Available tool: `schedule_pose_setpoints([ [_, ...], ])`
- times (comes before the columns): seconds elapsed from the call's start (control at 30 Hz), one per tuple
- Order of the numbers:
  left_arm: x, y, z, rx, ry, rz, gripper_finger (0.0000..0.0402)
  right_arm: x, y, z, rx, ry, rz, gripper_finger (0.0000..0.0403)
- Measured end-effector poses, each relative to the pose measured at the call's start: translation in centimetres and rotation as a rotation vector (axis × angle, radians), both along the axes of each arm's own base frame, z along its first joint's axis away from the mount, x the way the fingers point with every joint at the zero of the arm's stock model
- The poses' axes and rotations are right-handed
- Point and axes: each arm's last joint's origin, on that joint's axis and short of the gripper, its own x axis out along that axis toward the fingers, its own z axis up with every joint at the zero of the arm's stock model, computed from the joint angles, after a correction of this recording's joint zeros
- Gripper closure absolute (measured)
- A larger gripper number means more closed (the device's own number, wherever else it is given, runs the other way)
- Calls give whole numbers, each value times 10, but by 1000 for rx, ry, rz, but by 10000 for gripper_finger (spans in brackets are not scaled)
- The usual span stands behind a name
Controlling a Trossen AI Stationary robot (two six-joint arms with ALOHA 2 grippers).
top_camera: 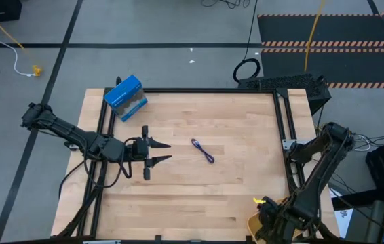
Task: Pick and place USB-C Cables
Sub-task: Put the blue charger cable into the yellow bin
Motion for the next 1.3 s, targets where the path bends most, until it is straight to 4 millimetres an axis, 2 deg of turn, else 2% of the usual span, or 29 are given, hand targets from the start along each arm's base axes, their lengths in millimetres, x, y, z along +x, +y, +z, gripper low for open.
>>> schedule_pose_setpoints([
  [0.23,0,0,0,1,0,0,241,-4,-32,23,-29,2,4,257],
  [0.57,0,0,0,4,1,-1,241,12,-69,46,24,-121,71,257],
  [0.87,0,0,0,5,1,-1,241,29,-91,49,-6,-190,150,257],
  [1.3,0,0,0,5,1,-1,241,46,-126,47,-324,-307,300,257],
])
